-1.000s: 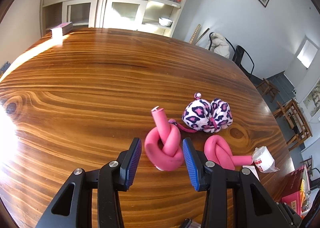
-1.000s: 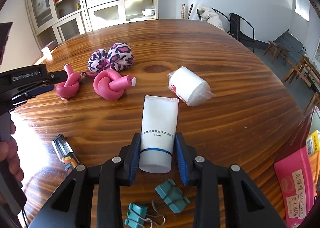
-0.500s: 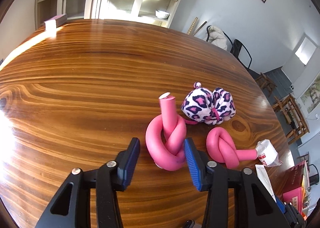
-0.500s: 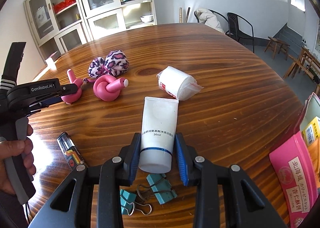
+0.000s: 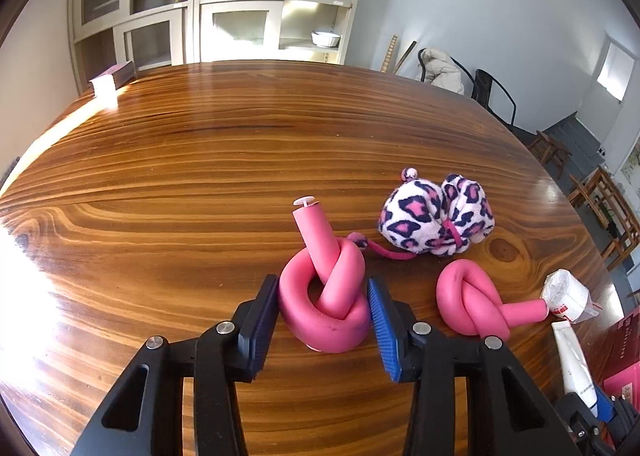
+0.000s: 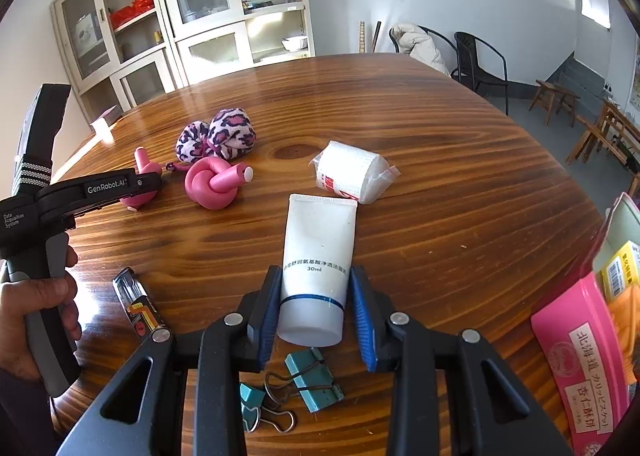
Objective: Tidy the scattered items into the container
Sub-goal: 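Carry the curler and white tube over the pink tin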
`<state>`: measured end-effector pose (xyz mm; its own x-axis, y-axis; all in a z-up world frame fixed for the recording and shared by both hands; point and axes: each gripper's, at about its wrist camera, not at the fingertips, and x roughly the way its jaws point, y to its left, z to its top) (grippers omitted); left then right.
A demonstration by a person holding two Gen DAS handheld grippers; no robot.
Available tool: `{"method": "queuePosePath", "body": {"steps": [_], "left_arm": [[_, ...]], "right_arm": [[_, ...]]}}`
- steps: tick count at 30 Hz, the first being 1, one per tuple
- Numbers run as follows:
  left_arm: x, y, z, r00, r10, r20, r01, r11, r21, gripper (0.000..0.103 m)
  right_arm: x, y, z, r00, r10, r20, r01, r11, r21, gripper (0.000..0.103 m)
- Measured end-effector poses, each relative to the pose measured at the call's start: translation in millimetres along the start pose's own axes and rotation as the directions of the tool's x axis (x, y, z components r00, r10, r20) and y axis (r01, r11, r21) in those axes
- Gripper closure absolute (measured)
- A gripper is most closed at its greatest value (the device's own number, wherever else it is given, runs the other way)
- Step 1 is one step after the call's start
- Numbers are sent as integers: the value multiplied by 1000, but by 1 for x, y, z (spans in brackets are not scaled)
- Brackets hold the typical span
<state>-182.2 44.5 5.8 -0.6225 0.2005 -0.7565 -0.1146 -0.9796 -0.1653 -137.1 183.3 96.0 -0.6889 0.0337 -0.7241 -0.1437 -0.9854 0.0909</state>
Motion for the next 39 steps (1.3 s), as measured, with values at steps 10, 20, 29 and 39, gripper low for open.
{"method": "queuePosePath", "body": {"steps": [10,20,29,39], "left_arm": [[-37,-9,7,996,-44,77,44,999,-2,57],[-75,-53,4,984,-81,161,64,992,110,57],[-125,-94,-21,961,-131,244,83,977,195,57],[-155,-149,-56,946,-188,263,98,942,322,57]], "right_arm": [[-24,-7,6,996,16,87,-19,999,34,66],[-50,-21,13,982,-16,189,-2,996,94,66],[-86,-44,12,953,-70,296,19,985,170,66],[-128,-89,-31,928,-167,332,82,963,255,66]]}}
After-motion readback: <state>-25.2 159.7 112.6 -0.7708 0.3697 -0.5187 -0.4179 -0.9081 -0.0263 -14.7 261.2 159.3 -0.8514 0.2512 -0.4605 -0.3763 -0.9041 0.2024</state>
